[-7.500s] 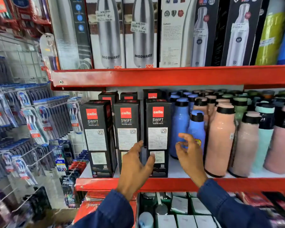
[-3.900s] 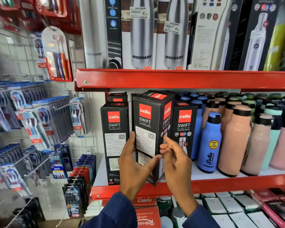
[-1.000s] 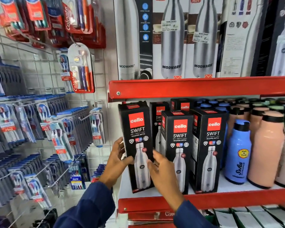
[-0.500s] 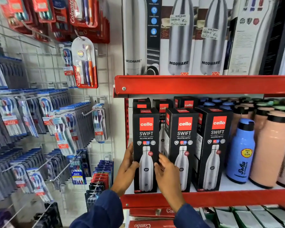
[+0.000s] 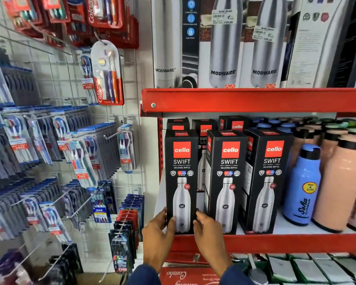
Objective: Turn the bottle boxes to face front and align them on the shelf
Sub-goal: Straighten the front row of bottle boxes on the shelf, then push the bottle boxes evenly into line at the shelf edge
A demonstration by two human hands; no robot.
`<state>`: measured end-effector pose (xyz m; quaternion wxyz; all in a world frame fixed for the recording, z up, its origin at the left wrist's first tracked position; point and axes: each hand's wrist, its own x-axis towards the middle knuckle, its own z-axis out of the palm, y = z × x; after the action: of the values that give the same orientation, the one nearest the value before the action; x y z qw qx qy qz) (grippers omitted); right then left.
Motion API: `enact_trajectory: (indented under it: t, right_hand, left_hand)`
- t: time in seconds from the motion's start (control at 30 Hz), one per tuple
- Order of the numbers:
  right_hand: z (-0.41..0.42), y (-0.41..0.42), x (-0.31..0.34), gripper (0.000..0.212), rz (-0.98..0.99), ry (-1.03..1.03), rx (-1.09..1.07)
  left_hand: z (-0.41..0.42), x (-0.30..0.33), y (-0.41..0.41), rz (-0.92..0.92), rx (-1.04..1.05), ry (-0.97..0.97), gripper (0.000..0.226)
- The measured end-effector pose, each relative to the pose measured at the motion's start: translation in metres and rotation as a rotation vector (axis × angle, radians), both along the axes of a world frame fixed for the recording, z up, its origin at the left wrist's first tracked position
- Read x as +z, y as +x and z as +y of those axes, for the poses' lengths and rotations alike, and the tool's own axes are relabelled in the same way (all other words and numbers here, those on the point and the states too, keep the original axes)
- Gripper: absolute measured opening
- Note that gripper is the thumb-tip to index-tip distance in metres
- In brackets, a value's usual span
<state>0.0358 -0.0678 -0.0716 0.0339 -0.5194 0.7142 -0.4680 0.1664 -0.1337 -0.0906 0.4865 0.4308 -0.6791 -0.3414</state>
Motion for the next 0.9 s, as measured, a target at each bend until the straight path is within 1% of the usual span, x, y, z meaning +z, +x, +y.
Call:
enact_trajectory:
  t: [0.1,0.23,0.53,0.6,0.7,0.73,0.83,0.9]
  right_hand:
    - [0.000,-0.001,-0.003,0.031,0.047,0.026,0.007]
    - [0.005,-0.001,-0.004,0.029,0.038,0.036,0.016]
    - [0.015,0.002,-0.008,0.036,0.010,0.045,0.047]
    - [0.016,0.002,-0.008,0.037,0.012,0.041,0.055]
    - [0.016,0.001,-0.009,0.040,-0.010,0.029,0.057]
    - [0.017,0.001,-0.009,0.040,-0.018,0.026,0.059]
    - [0.024,0.000,-0.010,0.039,-0.041,0.003,0.076]
    - [0.033,-0.003,-0.011,0.036,-0.097,-0.043,0.083]
  left_hand:
    - [0.002,-0.003,0.000,-0.021,0.054,-0.012,0.039]
    - [0.006,-0.005,0.002,-0.047,0.072,-0.044,0.036]
    - [0.019,-0.003,0.002,-0.033,0.090,-0.017,0.037]
    - [0.021,-0.003,0.002,-0.037,0.095,-0.024,0.033]
    - [0.025,-0.001,0.002,-0.073,0.120,-0.040,0.016]
    - [0.026,-0.001,0.001,-0.075,0.129,-0.040,0.014]
    - [0.032,-0.003,-0.001,-0.015,0.170,-0.007,0.029]
    - [0.035,-0.005,-0.001,0.054,0.228,-0.055,0.038]
